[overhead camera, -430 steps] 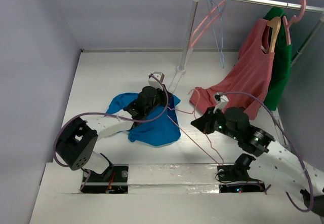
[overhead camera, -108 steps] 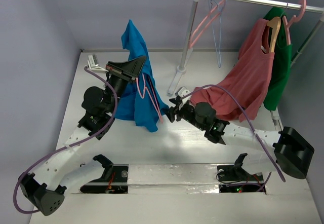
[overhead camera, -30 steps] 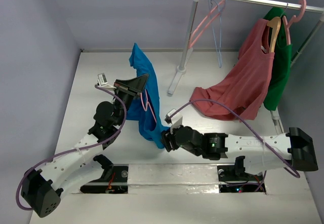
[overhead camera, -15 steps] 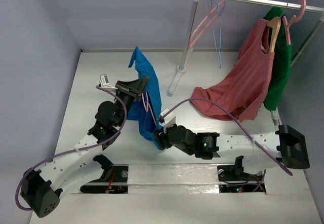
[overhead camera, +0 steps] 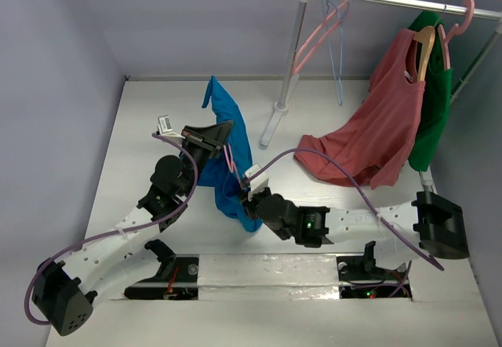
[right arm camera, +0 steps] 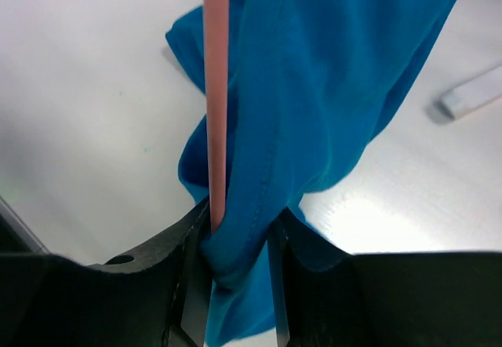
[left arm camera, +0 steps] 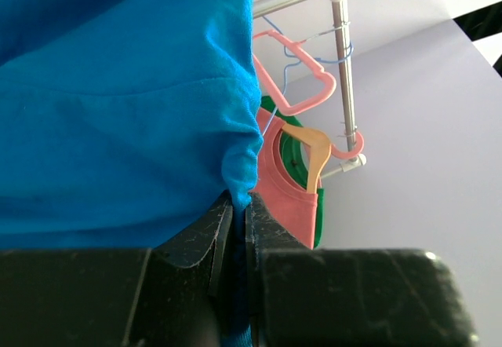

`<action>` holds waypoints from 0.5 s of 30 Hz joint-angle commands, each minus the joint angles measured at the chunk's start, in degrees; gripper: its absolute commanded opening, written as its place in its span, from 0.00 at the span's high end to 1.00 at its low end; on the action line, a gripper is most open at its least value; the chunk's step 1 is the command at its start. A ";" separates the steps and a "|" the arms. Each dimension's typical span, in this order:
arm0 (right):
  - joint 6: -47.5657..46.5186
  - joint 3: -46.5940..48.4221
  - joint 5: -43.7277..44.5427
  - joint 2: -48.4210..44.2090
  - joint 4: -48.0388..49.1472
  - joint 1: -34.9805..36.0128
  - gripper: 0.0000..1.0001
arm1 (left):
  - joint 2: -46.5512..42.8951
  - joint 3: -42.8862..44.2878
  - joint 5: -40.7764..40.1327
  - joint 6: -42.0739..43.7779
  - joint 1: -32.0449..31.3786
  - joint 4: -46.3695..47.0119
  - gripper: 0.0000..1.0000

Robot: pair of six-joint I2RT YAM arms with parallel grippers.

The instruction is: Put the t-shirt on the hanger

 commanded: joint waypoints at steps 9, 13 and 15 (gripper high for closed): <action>-10.70 2.89 2.65 -2.62 11.87 -1.88 0.72 | -1.82 1.97 0.00 -1.23 -0.64 1.36 1.00; -9.65 3.51 0.63 -3.06 9.41 -2.49 0.51 | -1.91 2.23 -0.44 -0.88 -0.64 1.10 1.00; -5.45 2.47 -1.64 -4.46 5.98 -2.49 0.37 | -1.91 2.84 -1.14 -0.27 -1.16 0.84 1.00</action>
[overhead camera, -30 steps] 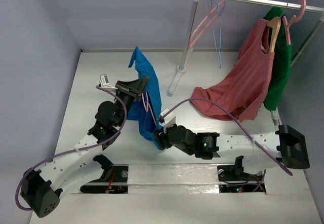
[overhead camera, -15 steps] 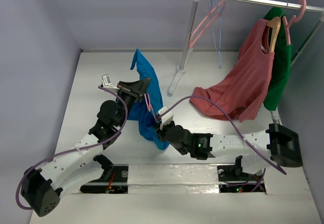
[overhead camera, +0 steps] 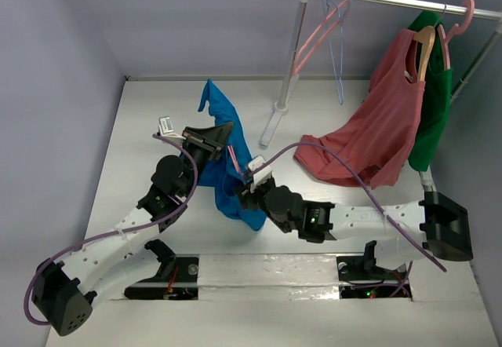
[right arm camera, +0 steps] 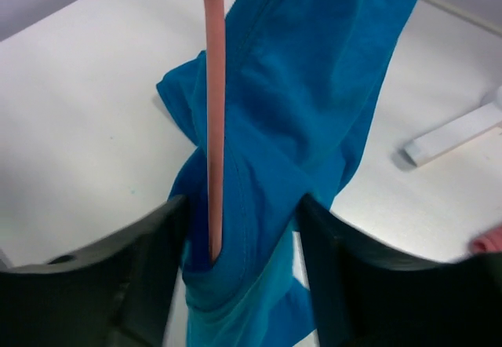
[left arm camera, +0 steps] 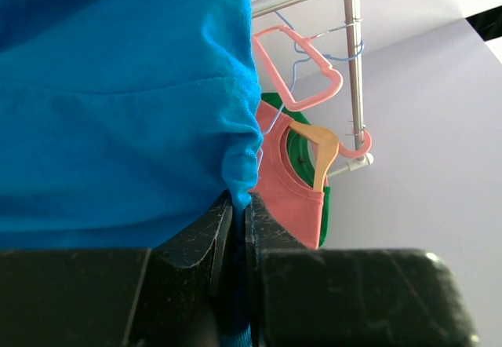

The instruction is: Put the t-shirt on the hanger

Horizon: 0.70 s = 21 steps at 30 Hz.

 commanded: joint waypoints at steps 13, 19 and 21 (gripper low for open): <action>9.95 -5.91 -0.61 -8.05 -5.08 4.37 0.12 | 2.72 7.39 -5.21 4.13 -0.88 2.63 1.00; 14.34 -8.90 -0.77 -7.36 -6.32 4.90 0.12 | 3.87 8.18 -4.95 3.87 -0.88 3.07 1.00; 15.05 -9.16 -1.13 -6.39 -6.41 4.90 0.14 | 3.87 8.71 -4.95 4.04 -0.88 2.98 1.00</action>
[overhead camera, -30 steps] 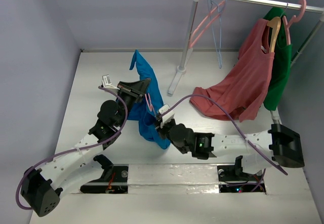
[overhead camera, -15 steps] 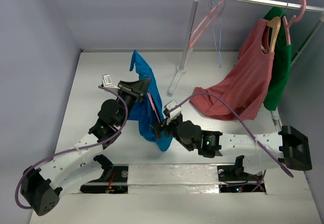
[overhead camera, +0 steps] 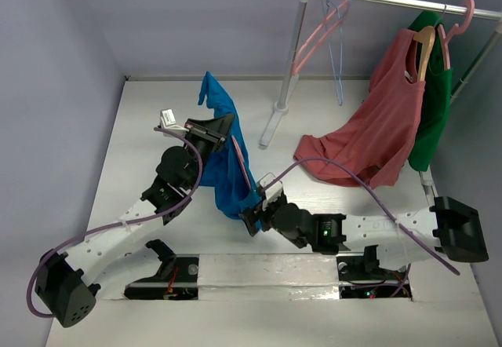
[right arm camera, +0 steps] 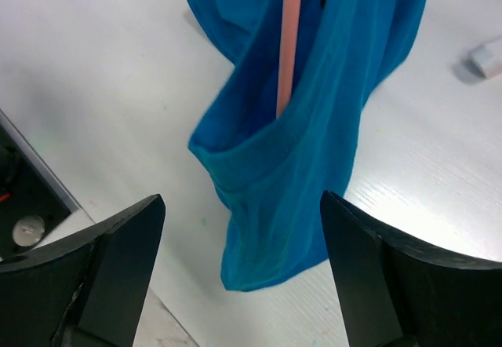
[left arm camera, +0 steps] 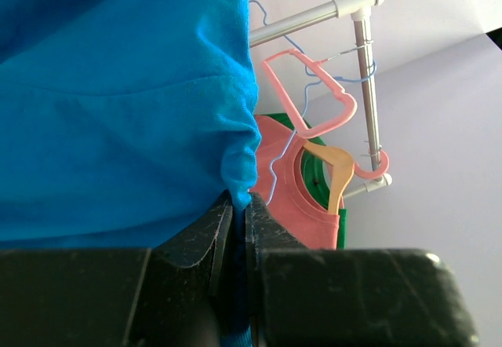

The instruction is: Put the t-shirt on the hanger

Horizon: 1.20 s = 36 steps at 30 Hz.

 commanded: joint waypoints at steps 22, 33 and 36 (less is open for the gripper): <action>-13.48 4.46 11.76 5.62 11.46 -1.11 0.70 | -2.57 0.85 1.09 -1.26 -0.25 3.39 1.00; -17.53 6.04 7.80 4.13 16.04 -4.64 0.75 | -1.78 -0.82 2.94 -2.75 -0.25 4.97 1.00; -17.88 6.65 6.32 4.30 16.56 -4.64 0.81 | -1.95 -1.08 2.76 -2.84 -0.25 5.50 1.00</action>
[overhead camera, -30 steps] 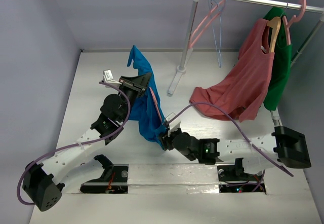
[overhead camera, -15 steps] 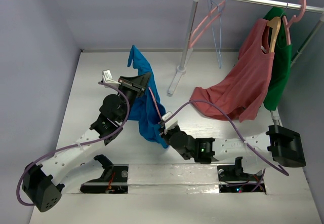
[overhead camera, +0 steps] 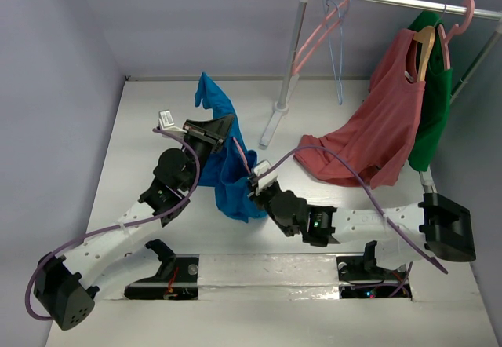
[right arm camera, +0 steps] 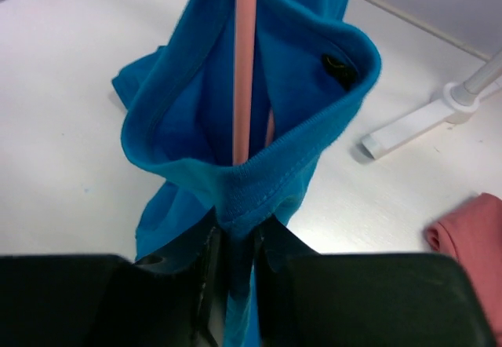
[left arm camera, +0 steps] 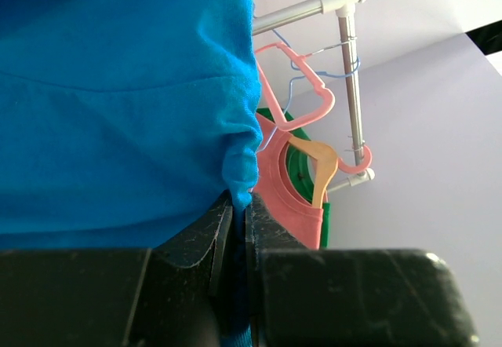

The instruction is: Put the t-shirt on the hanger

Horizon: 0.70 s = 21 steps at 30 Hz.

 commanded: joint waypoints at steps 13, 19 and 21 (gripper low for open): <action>4.56 2.61 -7.00 -9.86 -2.06 -0.84 1.00 | -1.45 3.06 -0.98 6.52 -0.25 -1.84 0.90; 13.01 -0.03 -10.96 -19.72 -17.61 -0.84 1.00 | -3.56 6.66 -4.50 15.21 -0.25 -9.40 0.35; 15.13 -0.99 -12.63 -24.11 -21.48 -0.84 1.00 | -3.83 8.16 -5.81 17.42 -0.25 -11.78 0.28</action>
